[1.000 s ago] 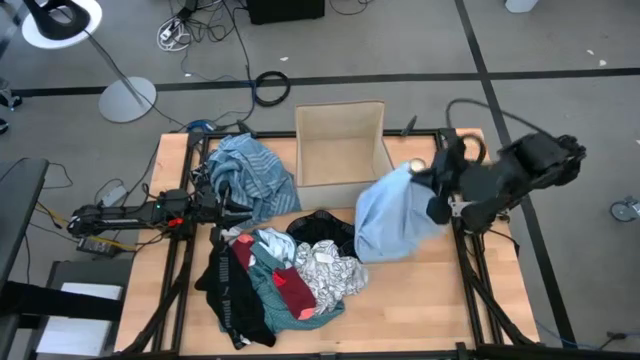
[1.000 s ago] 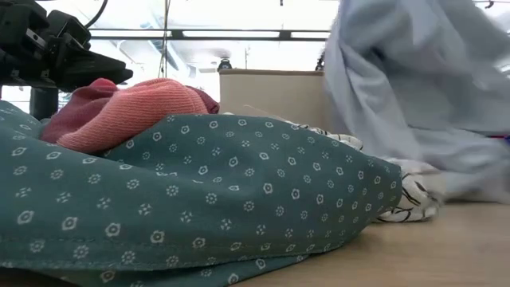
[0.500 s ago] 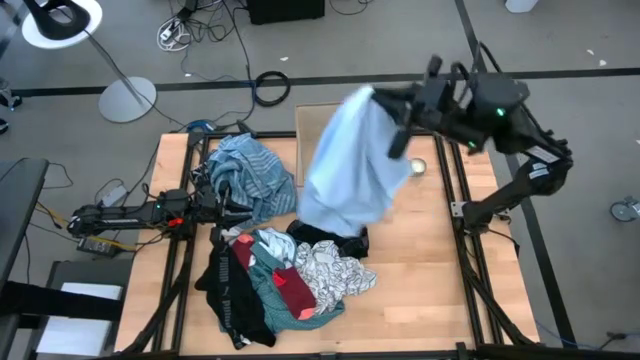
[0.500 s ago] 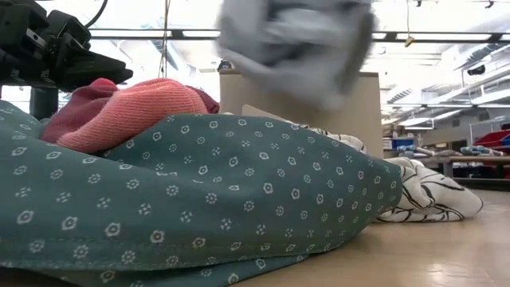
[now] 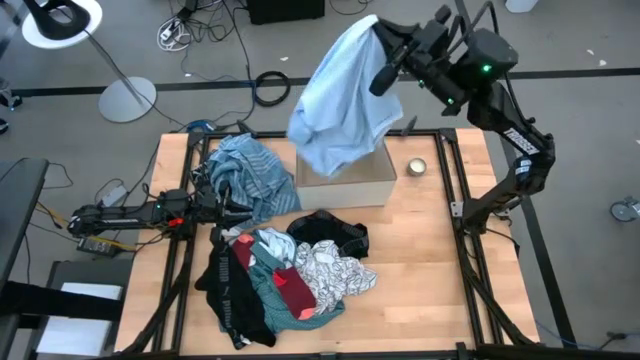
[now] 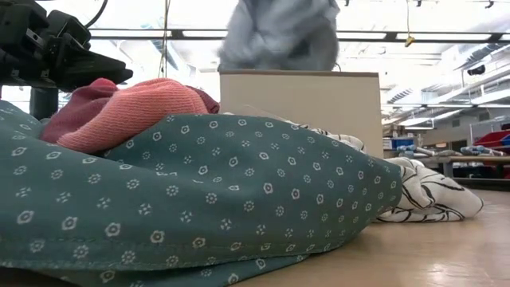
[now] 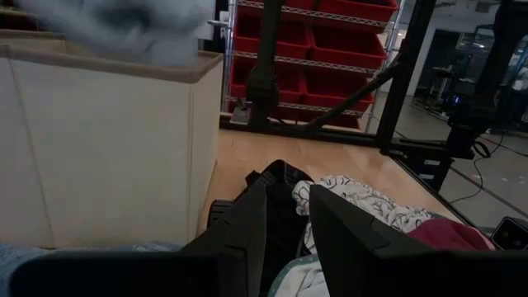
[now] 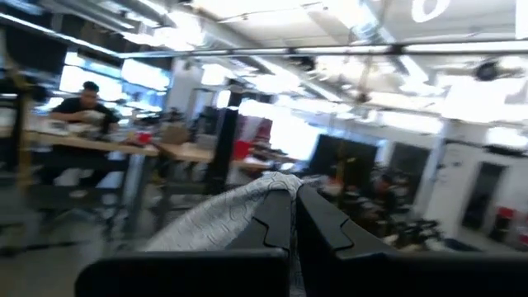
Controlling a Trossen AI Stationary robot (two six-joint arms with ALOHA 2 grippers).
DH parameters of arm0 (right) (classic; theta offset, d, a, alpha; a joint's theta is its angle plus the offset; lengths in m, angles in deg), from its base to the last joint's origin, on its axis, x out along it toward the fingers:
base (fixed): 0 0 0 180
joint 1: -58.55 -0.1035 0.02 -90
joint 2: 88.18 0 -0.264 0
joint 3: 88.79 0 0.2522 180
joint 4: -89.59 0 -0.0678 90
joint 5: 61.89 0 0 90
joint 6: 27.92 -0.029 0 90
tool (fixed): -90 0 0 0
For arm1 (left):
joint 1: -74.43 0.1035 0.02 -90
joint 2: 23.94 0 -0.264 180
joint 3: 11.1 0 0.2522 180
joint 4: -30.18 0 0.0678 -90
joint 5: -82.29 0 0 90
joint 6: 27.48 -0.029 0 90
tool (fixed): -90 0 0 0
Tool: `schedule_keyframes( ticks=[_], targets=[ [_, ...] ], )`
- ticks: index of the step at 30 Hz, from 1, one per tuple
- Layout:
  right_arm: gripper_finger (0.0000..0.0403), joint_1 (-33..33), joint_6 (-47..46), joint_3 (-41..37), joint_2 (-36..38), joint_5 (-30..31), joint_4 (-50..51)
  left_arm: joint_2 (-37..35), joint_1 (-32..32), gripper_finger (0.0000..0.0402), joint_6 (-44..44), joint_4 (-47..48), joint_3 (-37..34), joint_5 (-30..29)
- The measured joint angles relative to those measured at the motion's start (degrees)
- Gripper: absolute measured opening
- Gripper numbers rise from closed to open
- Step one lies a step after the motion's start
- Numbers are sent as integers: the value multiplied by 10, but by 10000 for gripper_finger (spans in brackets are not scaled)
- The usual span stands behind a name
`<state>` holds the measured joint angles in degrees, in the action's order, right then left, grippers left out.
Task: Sort clothes
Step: Put the white shirt into the bin
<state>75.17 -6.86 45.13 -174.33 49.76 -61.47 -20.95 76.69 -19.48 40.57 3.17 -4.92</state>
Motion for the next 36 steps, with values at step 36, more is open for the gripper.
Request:
schedule_keyframes(
  ticks=[36],
  targets=[
    [5,127,-275,-43,-131,-176,454,0,0,101,0,0,0,0]
  ],
)
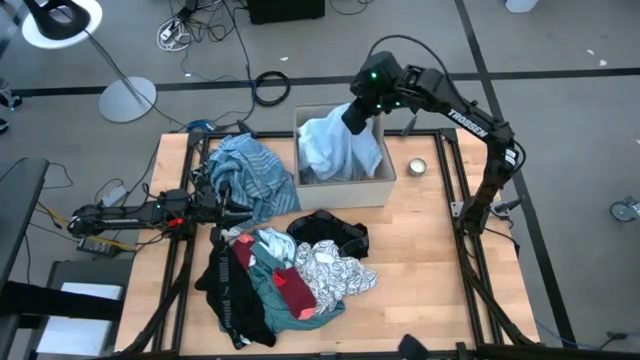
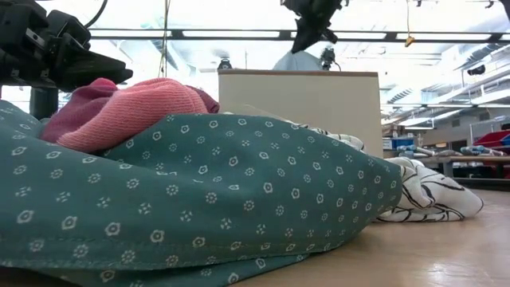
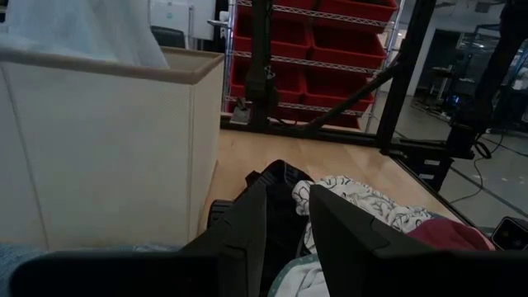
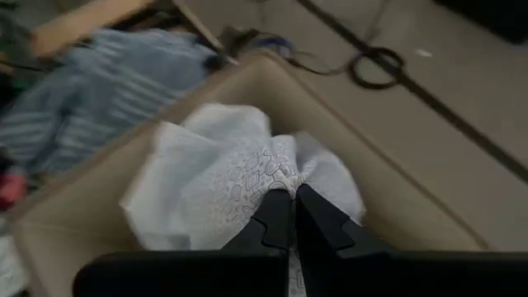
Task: Sort clothes
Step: Put the white shirt into the bin
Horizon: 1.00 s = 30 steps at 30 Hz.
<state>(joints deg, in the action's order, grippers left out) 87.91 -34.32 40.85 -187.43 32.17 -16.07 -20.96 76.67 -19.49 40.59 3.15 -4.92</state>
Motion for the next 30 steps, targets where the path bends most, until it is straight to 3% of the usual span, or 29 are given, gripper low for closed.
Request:
schedule_keyframes(
  ticks=[10,19,25,30],
  targets=[
    [37,-11,5,-165,0,-52,-173,0,0,101,0,0,0,0],
    [131,-20,1,-305,0,-55,-300,0,0,101,0,0,0,0],
    [185,-13,1,-376,0,-54,-298,0,0,101,0,0,0,0],
    [203,-8,4,-369,0,-60,-261,0,0,101,0,0,0,0]
  ],
)
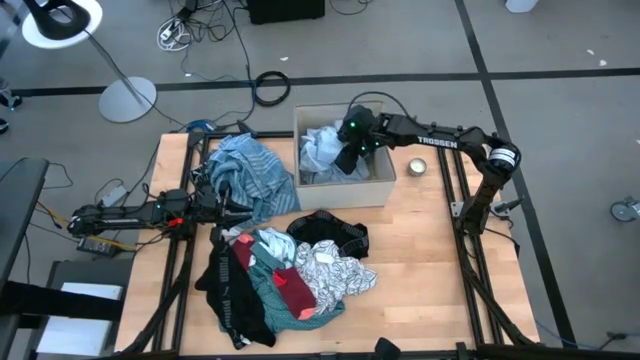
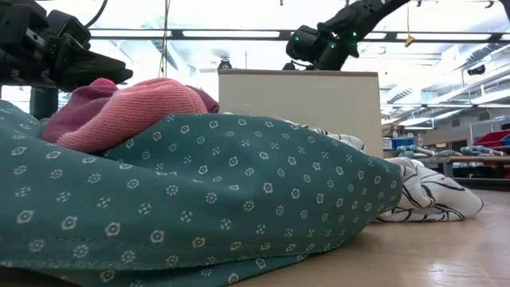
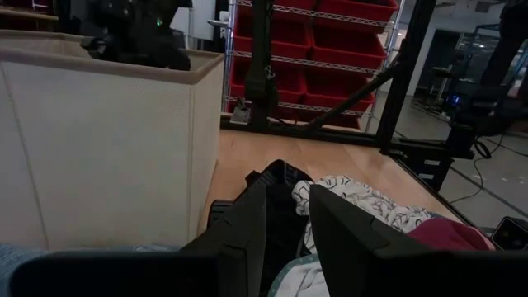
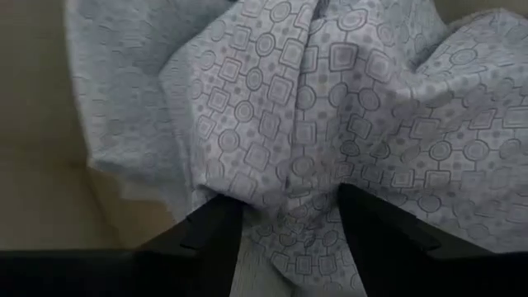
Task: Sort clothes
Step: Put the white shirt into the bin, then put the right red sock into the bin
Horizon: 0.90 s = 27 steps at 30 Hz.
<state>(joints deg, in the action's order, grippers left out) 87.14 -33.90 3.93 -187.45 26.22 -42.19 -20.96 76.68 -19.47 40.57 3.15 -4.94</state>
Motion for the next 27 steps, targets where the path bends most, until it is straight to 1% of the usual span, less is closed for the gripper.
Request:
schedule_keyframes(
  ticks=[4,10,15,21,27],
  targets=[
    [203,2,1,59,6,-6,80,0,0,101,0,0,0,0],
    [199,-1,13,178,8,-8,222,0,0,101,0,0,0,0],
    [199,-6,43,239,19,-8,290,0,0,101,0,0,0,0],
    [198,-7,52,242,94,-13,315,0,0,101,0,0,0,0],
    [197,-13,38,209,216,-13,330,0,0,101,0,0,0,0]
  ],
)
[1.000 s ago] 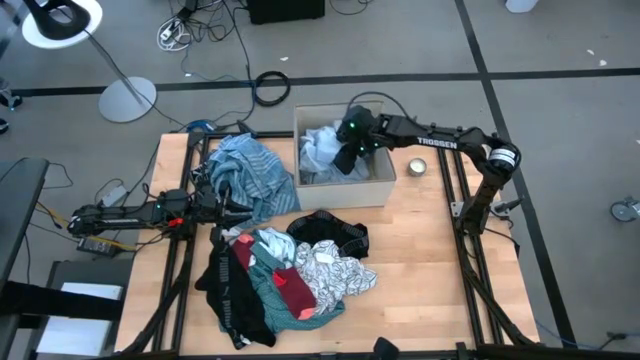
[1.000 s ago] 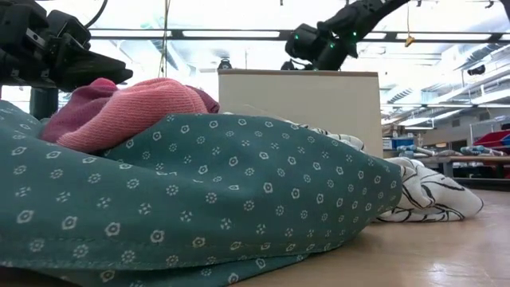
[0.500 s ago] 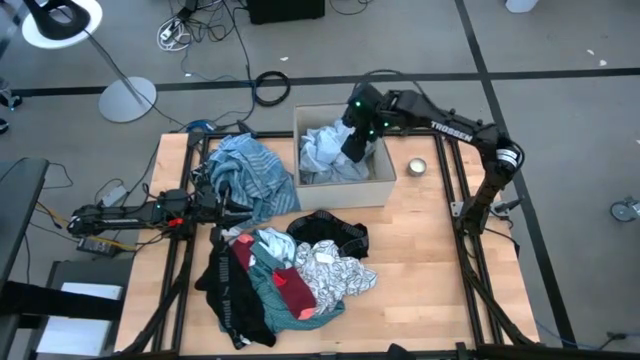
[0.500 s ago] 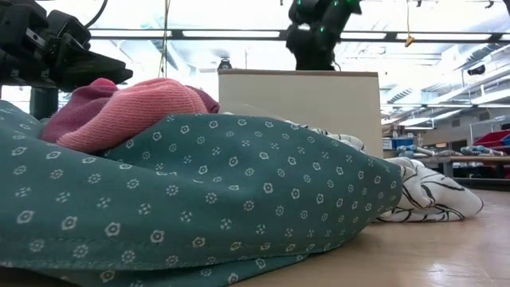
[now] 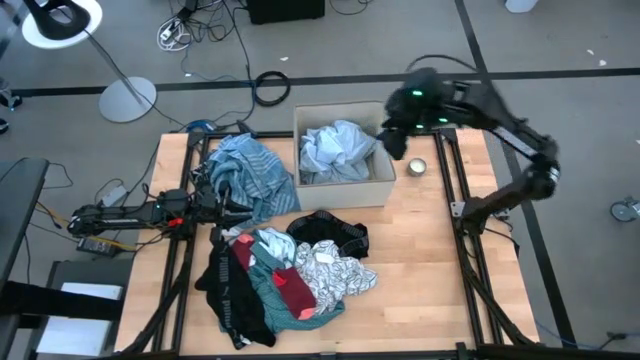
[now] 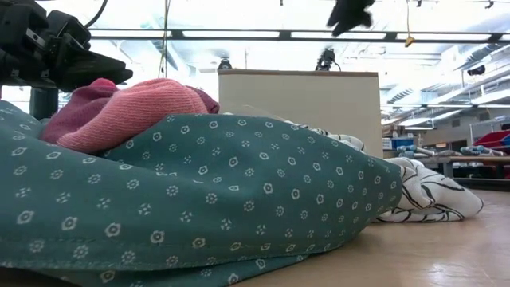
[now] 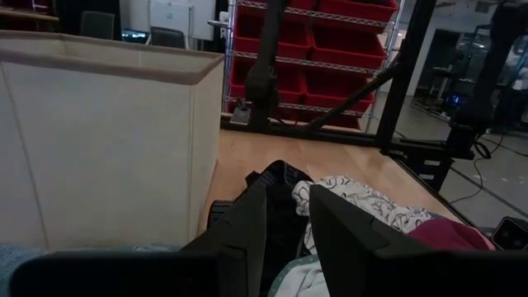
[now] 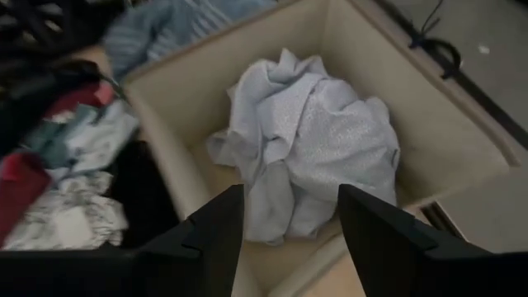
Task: Sort clothes
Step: Put the right red sock into the bin
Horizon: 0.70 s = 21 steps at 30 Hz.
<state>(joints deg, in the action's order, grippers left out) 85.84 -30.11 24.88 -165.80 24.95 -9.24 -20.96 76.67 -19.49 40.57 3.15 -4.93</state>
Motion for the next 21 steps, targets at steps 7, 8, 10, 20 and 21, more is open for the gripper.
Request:
schedule_keyframes(
  ticks=[7,8,10,20,21],
  targets=[
    [197,-68,-76,-135,175,0,-45,0,0,101,0,0,0,0],
    [197,-84,-92,-164,199,1,-60,0,0,101,0,0,0,0],
    [197,-119,-123,-225,245,10,-93,0,0,101,0,-2,0,0],
    [197,-252,-236,-549,378,35,-335,0,0,101,14,-73,0,-19],
    [197,-259,-237,-578,380,35,-373,0,0,101,29,-86,0,-33]
  ],
)
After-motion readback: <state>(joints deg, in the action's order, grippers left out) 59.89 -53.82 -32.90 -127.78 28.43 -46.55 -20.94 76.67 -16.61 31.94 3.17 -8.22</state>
